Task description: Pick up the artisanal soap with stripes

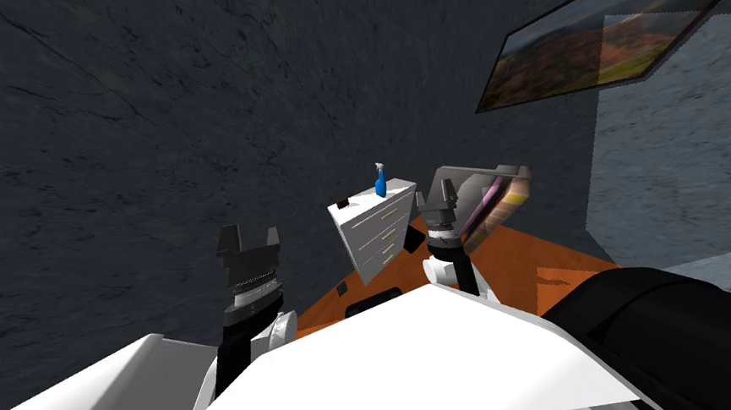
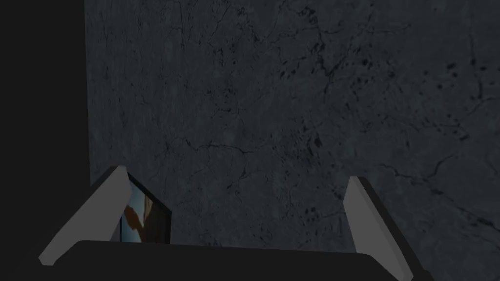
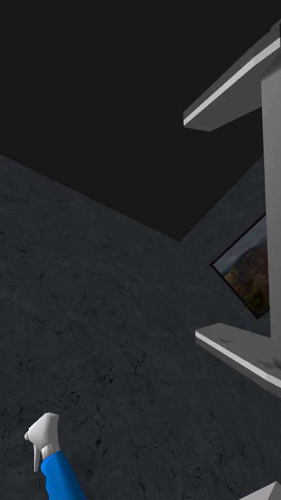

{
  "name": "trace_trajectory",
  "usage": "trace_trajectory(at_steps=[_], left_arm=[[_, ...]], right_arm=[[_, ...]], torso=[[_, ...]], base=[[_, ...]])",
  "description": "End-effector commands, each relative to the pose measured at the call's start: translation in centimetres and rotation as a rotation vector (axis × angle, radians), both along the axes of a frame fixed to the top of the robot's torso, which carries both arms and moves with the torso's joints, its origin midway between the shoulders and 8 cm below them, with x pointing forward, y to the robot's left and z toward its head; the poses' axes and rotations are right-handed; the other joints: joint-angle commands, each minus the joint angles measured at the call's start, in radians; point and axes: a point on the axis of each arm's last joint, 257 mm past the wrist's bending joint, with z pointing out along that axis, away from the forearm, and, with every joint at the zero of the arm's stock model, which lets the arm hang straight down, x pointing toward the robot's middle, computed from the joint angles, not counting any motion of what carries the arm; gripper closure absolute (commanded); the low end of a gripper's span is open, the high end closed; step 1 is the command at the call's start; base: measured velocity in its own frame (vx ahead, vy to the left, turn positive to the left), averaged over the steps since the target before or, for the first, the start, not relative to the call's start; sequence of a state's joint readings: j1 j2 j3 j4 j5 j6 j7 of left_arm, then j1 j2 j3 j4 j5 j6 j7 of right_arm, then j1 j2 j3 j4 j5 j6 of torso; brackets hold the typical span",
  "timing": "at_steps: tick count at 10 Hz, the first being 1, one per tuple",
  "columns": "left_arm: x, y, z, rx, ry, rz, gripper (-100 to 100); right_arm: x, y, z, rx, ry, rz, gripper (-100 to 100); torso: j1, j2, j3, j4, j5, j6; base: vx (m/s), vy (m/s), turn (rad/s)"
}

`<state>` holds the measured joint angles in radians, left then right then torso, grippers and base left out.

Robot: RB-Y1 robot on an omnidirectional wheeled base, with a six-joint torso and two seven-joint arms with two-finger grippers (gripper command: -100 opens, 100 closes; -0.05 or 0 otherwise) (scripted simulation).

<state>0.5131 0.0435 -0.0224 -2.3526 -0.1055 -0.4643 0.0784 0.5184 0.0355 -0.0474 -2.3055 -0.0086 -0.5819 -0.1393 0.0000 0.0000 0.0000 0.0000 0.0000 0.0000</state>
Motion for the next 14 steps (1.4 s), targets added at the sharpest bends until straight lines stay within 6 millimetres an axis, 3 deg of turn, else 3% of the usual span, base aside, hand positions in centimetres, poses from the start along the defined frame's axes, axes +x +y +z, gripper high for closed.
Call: trace_trajectory(at_steps=[1, 7, 12, 14], left_arm=[[1.2, -0.3, -1.0, 0.03, 0.049, -0.01, -100], [4.3, -0.1, -3.6, 0.077, 0.175, -0.008, -100], [8.1, 0.9, -7.0, 0.136, 0.319, 0.015, -100], [8.4, 1.1, -7.7, 0.132, 0.349, 0.022, -100]], right_arm=[[0.0, 0.0, 0.0, 0.0, 0.0, 0.0, 0], [0.0, 0.0, 0.0, 0.0, 0.0, 0.0, 0], [0.0, 0.0, 0.0, 0.0, 0.0, 0.0, 0], [0.0, 0.0, 0.0, 0.0, 0.0, 0.0, 0]], torso=[[0.0, 0.0, 0.0, 0.0, 0.0, 0.0], [0.003, 0.001, 0.001, 0.0, 0.001, 0.0], [0.002, 0.001, 0.001, 0.0, 0.0, 0.0], [0.001, 0.001, 0.001, 0.0, 0.0, 0.0]], base=[[-0.026, 0.031, 0.04], [-0.024, 0.039, 0.014], [-0.022, 0.023, 0.016], [-0.013, 0.014, 0.002]])
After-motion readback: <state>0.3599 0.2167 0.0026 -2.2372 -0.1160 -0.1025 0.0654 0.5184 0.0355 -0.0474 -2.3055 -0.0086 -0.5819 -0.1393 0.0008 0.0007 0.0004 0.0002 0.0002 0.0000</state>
